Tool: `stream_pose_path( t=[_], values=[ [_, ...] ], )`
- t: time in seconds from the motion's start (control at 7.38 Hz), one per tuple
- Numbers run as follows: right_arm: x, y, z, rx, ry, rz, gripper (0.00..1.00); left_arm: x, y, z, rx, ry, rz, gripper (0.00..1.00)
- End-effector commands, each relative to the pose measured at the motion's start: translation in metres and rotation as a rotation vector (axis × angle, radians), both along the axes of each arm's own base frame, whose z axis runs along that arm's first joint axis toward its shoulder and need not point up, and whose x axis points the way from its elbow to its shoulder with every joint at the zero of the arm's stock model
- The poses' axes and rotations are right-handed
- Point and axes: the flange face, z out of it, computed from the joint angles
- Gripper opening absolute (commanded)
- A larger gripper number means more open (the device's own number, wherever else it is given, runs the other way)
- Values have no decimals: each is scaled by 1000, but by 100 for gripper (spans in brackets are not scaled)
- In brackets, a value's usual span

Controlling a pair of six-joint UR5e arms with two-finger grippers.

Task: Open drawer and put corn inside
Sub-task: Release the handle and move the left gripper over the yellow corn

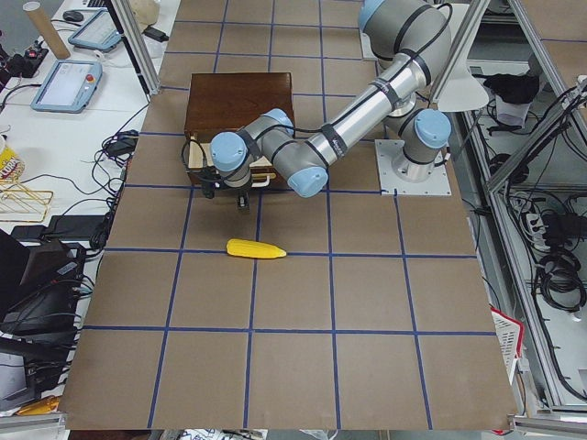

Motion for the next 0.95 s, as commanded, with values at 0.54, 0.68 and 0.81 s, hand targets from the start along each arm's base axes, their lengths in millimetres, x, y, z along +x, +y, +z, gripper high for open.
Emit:
stream_pose_path(
  t=[0.54,0.68,0.81],
  values=[
    [0,0,0,0,0,0,100,24,-3,1,65,-125,-199,100],
    [0,0,0,0,0,0,100,32,-7,-10,70,-168,-226,100],
    [0,0,0,0,0,0,100,50,-7,-18,68,-233,-269,100]
  ],
)
